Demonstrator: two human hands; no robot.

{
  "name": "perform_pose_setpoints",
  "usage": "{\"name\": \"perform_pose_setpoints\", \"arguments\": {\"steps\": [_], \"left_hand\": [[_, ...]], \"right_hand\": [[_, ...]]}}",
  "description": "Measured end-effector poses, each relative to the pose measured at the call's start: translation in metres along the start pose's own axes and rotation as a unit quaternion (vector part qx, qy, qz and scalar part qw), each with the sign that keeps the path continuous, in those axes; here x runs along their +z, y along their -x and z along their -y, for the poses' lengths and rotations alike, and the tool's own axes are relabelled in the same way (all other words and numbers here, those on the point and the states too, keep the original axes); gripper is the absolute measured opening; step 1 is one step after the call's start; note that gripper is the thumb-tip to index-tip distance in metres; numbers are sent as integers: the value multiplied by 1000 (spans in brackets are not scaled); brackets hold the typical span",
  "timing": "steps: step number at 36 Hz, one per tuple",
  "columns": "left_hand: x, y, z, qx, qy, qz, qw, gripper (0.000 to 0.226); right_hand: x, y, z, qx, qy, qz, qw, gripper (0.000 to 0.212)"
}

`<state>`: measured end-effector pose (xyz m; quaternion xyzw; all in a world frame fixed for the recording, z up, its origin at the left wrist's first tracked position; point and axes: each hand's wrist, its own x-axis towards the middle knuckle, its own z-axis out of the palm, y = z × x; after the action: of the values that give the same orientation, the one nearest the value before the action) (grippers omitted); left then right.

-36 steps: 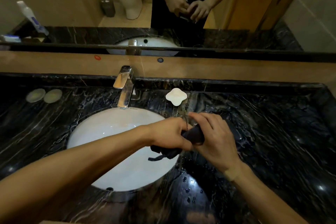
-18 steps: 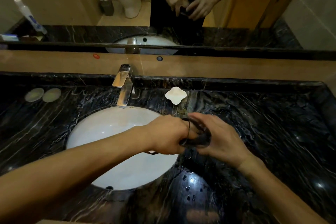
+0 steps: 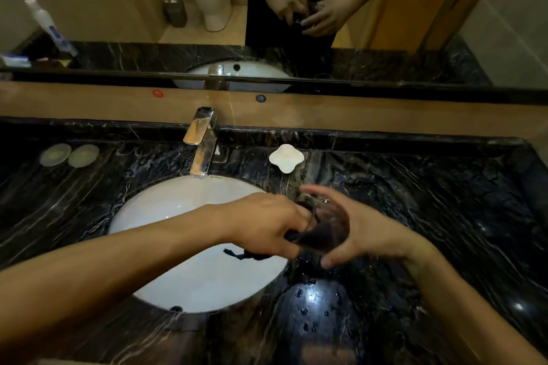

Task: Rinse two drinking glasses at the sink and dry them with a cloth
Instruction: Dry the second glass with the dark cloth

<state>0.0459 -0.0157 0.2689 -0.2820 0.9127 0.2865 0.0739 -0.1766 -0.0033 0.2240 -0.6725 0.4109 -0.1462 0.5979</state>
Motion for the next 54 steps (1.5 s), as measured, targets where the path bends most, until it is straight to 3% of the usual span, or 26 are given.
{"name": "perform_pose_setpoints", "arguments": {"steps": [2,5,7,9,11,12,14,16,19,23,25,27,29,30,32,35,37,39,41,43,45,47,50,52,54], "left_hand": [[0,-2,-1,23,-98,5,995,17],[-2,-6,3,-6,-137,-5,990,28],[-2,-10,5,-21,-90,-32,995,31],[0,-15,5,-49,-20,-48,997,18],[0,-16,7,-92,121,-33,988,18],[1,-15,7,-112,232,-19,966,19],[2,-12,7,-146,431,0,891,21],[3,-11,6,-166,507,4,846,26],[3,-11,7,-184,487,-9,854,28],[3,-5,9,-183,439,-25,879,14],[2,-2,7,-161,371,-27,914,18],[-2,-1,3,-124,290,-18,949,25],[-6,-1,-2,-71,188,-6,979,19],[-9,-1,-4,-39,127,1,991,12],[-14,-3,-6,5,22,11,1000,7],[-18,-6,-2,-5,-47,6,999,13],[-16,-11,2,-36,-41,-5,999,19],[-15,-14,4,-69,18,-13,997,24],[-14,-16,6,-105,166,-18,980,28],[-11,-16,6,-143,360,-19,922,31],[-5,-16,8,-174,445,-32,878,34],[-1,-16,9,-183,449,-37,874,28],[2,-11,9,-171,437,-37,883,18],[2,-7,6,-152,392,-38,906,17],[0,-2,2,-92,247,-39,964,14]], "right_hand": [[2,-1,-3,-7,40,24,999,97],[16,-2,0,-24,138,-130,982,87],[24,-4,0,-57,266,-225,936,86],[28,-5,-1,-103,375,-282,877,84],[30,-5,0,-129,441,-317,829,79],[31,-5,0,-136,468,-331,808,74],[34,-5,-1,-149,505,-356,772,64],[36,-6,-1,-149,517,-368,758,60],[39,-7,1,-131,491,-361,782,65],[36,-6,7,-104,435,-295,844,87],[28,-5,14,-61,358,-226,904,97],[16,-4,17,-16,219,-109,969,107],[2,-3,16,17,38,11,999,111],[-2,-3,15,27,-29,54,998,109],[-2,-2,17,18,-38,81,996,99],[5,-2,18,-16,65,-46,997,82],[13,-3,22,-38,203,-154,966,79],[20,-6,23,-85,358,-248,896,77],[26,-8,23,-114,464,-307,823,80],[29,-9,20,-124,514,-342,777,80],[31,-9,15,-122,540,-350,756,82],[33,-11,13,-110,540,-340,762,83],[36,-10,14,-76,517,-295,800,82],[29,-9,17,-58,459,-238,854,89],[17,-5,20,-32,297,-147,943,96]]}}
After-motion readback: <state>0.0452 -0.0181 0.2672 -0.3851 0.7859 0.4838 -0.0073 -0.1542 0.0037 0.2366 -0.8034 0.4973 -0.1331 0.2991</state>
